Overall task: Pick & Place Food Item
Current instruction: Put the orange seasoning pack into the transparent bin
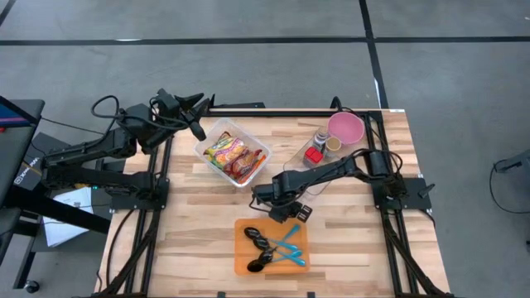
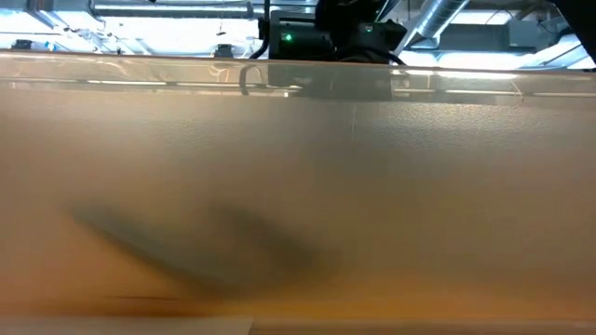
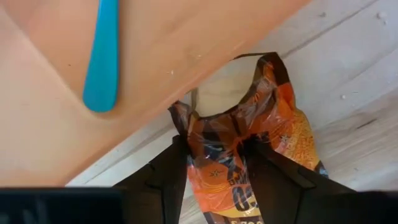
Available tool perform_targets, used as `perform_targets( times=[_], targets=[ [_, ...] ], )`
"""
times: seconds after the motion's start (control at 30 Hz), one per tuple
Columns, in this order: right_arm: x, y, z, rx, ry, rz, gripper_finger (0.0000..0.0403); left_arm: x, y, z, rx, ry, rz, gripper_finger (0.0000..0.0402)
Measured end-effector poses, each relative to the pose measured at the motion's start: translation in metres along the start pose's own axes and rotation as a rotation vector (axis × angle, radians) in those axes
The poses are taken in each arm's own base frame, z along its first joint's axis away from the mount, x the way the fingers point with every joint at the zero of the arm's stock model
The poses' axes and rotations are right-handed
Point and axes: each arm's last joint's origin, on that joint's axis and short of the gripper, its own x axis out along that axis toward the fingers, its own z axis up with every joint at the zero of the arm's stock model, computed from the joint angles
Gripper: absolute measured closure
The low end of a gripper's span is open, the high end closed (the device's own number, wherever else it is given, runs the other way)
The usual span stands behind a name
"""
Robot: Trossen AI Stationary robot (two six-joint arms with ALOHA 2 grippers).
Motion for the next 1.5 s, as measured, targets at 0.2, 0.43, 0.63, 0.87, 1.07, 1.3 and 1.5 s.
perform_targets(
  times=[0.2,0.43,0.63,0.87,1.07,1.3,1.5],
  targets=[
    [-0.001,-0.001,-0.002,0.009,0.006,-0.002,0.0323,0.0,0.0,0.0,0.0,0.0,0.0,0.0297],
    [-0.001,-0.001,-0.003,0.011,0.016,0.0,0.038,0.0,0.0,0.0,-0.001,0.0,0.0,0.0297],
    [-0.007,-0.002,-0.001,0.041,0.037,0.002,0.0394,0.0,0.0,0.0,0.0,0.0,0.0,0.0297],
    [-0.022,-0.011,0.006,0.063,0.034,-0.088,0.0397,0.0,0.0,0.0,-0.001,0.0,0.0,0.0297],
    [-0.029,-0.014,0.009,0.126,0.049,-0.138,0.0398,0.0,0.0,0.0,-0.003,0.0,0.0,0.0297],
    [-0.043,-0.018,0.013,0.18,0.037,-0.18,0.0398,0.0,0.0,0.0,-0.002,0.0,0.0,0.0297],
    [-0.06,-0.022,0.016,0.255,0.01,-0.21,0.0398,0.0,0.0,0.0,-0.002,0.0,0.0,0.0297]
  ],
)
